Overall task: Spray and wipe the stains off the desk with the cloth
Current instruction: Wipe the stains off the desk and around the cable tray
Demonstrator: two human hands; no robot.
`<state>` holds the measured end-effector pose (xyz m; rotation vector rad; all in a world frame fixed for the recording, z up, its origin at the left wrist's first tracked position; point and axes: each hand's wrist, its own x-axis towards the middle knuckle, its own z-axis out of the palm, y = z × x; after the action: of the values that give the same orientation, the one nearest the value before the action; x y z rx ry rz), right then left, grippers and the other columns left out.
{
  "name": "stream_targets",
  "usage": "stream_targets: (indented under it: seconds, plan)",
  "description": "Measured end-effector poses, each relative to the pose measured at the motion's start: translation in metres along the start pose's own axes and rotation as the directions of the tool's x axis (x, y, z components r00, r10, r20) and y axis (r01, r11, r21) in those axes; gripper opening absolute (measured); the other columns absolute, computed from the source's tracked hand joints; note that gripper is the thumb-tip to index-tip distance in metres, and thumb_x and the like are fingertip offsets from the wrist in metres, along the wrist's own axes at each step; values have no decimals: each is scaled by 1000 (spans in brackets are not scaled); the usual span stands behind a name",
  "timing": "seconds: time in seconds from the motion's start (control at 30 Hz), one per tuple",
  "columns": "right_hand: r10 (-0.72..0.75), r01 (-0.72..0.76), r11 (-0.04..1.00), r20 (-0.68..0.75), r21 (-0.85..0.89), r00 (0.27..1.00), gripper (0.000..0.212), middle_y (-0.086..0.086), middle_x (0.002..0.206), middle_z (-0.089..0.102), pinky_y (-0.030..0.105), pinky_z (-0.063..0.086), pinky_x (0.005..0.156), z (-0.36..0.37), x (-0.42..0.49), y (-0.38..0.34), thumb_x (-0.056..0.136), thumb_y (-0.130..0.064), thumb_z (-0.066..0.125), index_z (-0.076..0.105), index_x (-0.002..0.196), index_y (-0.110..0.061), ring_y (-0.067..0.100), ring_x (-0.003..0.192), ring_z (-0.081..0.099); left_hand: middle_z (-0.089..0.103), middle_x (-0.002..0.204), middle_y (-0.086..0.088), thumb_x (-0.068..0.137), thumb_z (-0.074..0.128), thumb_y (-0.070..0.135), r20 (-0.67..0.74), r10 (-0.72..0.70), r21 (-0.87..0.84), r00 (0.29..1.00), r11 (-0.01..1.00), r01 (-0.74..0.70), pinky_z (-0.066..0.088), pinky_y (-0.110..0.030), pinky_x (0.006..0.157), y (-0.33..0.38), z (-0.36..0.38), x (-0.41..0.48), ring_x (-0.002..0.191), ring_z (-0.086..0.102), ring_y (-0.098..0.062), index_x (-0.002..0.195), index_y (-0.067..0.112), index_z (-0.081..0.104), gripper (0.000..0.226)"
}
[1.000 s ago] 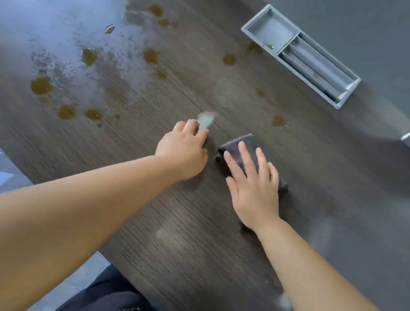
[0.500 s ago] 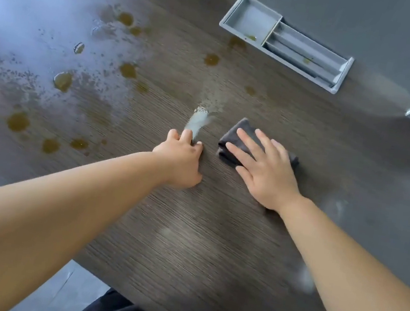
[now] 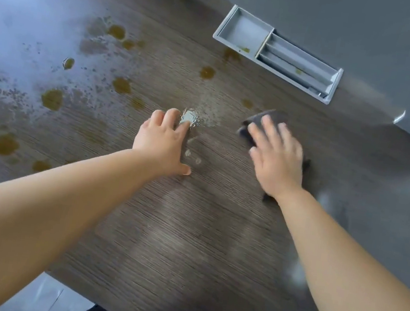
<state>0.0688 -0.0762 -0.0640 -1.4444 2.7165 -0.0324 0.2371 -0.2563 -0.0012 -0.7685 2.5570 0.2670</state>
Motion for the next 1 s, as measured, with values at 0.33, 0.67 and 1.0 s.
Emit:
stream_targets:
  seconds: [0.33,0.67,1.0]
  plan:
    - [-159,159,987,58,0,986,49,4,156,26,55,29,106,-2,17,-17,99,-38,29,31,147,-30,36,140,28,18,147,-4,61,78,58,127,-71,-56,989,995,78,43,-41,92,0,-5,11,131,21,-31,144,24,25,104]
    - [-63,62,998,36,33,997,53,6,159,18,55,22,109,4,44,-71,99,-43,26,24,150,-30,38,142,19,17,147,-2,61,77,58,142,-82,-68,986,993,92,42,-41,95,0,-4,14,132,18,-31,145,27,23,105]
    - [437,-436,894,16,105,899,53,3,161,6,54,14,112,-2,64,-72,100,-43,23,16,152,-32,36,145,8,12,151,-1,62,74,62,126,-56,-72,991,995,65,40,-41,97,-5,2,13,134,15,-31,147,31,16,108]
